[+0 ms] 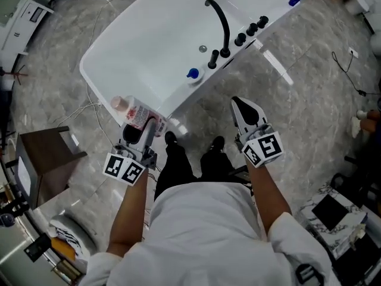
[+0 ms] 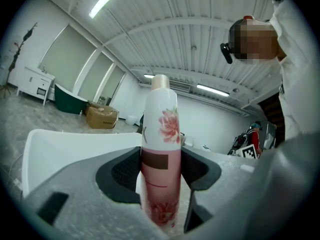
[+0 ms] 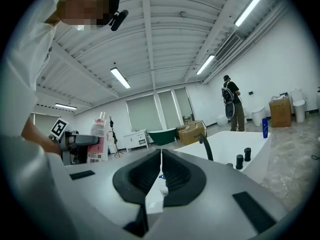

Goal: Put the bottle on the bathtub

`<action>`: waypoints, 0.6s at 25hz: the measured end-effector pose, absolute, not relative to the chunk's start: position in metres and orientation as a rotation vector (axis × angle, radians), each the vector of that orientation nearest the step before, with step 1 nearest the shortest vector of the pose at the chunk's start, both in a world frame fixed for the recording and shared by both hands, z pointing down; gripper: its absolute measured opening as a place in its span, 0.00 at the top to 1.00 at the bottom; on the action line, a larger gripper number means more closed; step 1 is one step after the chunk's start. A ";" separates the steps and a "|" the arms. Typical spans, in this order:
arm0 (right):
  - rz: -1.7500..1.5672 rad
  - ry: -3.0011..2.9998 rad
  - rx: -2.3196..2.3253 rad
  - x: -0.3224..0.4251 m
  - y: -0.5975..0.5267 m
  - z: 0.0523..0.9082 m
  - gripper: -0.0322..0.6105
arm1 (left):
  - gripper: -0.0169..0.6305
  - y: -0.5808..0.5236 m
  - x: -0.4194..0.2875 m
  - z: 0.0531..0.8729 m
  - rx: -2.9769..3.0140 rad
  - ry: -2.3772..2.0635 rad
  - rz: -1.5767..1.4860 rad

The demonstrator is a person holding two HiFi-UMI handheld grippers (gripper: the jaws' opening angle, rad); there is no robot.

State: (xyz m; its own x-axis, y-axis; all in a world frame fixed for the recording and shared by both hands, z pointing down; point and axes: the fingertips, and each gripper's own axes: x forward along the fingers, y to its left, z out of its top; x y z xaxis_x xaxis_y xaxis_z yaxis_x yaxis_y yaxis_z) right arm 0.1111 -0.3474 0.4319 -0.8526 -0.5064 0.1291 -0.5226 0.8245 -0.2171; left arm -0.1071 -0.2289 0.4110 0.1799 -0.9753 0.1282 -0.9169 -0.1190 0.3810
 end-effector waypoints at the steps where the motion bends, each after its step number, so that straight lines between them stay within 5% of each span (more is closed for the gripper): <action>1: 0.371 -2.924 0.851 0.107 -0.352 0.437 0.92 | 0.62 -0.233 -0.110 0.420 2.084 -1.777 -0.218; 15: 0.475 -2.849 0.912 0.027 -0.372 0.532 0.92 | 0.62 -0.311 -0.118 0.535 2.194 -1.740 -0.166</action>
State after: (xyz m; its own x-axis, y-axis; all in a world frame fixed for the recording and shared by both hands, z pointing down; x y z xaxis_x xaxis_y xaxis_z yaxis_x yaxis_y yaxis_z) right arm 0.0267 -0.3723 0.5317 -0.8131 -0.5467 0.2000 -0.5820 0.7703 -0.2605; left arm -0.1178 -0.3113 0.5349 0.2456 -0.9626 0.1144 -0.9234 -0.1965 0.3297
